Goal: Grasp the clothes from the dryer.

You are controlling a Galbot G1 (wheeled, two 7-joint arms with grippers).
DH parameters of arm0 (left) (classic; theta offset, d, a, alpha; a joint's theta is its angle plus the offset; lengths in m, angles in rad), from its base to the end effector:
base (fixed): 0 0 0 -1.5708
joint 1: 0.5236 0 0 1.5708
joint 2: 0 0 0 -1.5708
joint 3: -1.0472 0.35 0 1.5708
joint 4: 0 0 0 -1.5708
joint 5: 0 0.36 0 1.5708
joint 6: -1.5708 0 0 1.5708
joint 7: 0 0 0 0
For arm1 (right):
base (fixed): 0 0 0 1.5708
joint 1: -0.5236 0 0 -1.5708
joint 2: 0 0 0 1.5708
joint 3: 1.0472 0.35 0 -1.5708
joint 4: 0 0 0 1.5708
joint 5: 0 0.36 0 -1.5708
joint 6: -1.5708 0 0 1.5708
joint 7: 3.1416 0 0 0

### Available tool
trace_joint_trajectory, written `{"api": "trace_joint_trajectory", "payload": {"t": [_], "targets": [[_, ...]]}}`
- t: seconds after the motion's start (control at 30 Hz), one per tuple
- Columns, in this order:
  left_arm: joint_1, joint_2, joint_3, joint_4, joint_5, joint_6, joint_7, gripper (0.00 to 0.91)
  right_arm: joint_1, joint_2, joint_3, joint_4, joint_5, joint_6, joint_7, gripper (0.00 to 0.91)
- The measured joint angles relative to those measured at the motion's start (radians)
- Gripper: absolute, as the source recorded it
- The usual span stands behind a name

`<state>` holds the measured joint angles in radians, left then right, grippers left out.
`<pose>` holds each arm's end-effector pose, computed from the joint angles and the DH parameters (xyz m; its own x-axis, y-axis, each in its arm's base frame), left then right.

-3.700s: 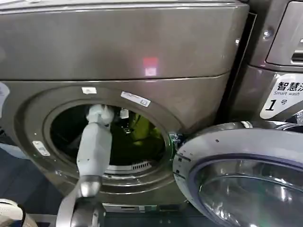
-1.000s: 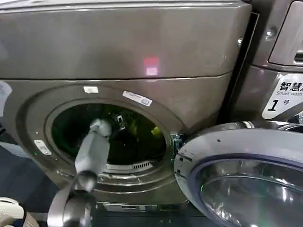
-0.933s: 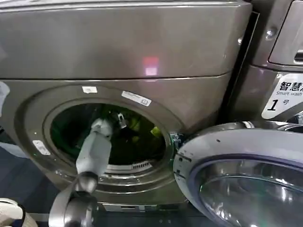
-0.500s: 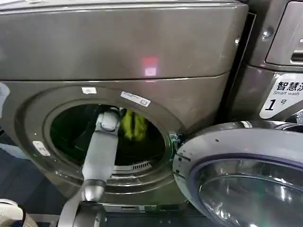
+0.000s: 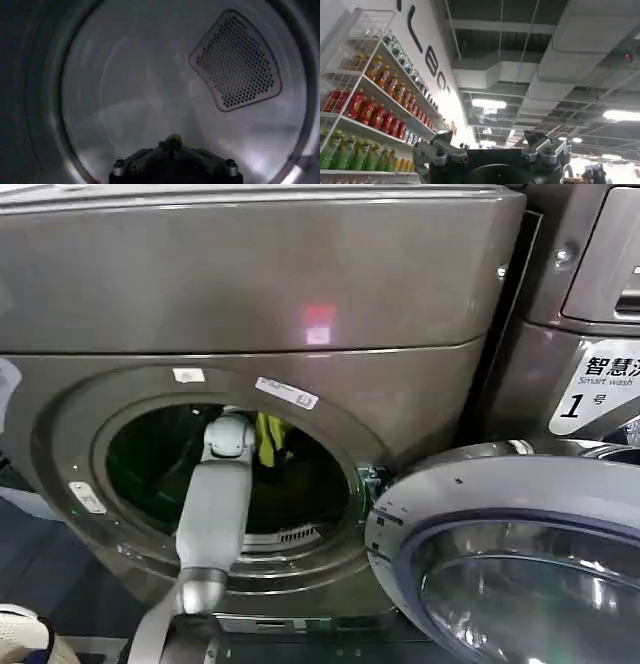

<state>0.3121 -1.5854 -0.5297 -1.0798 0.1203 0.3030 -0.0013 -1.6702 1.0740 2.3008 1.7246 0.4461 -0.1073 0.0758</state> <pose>0.5840 -0.0057 -0.1726 -0.9979 -0.0310 0.0572 -0.0251 0.9945 0.1017 -0.1136 -0.4466 -0.0332 -0.0992 0.8444 -0.5265 0.9906 0.0337 -0.1327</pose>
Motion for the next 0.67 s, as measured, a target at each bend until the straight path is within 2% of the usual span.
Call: {"api": "trace_joint_trajectory", "payload": {"t": [0.67], "targets": [[0.007, 0.006, 0.000, -0.002, -0.021, 0.005, 0.006, 0.000, 0.000, 0.007, 0.022, 0.030, 0.003, -0.069, 0.002, 0.907]]}}
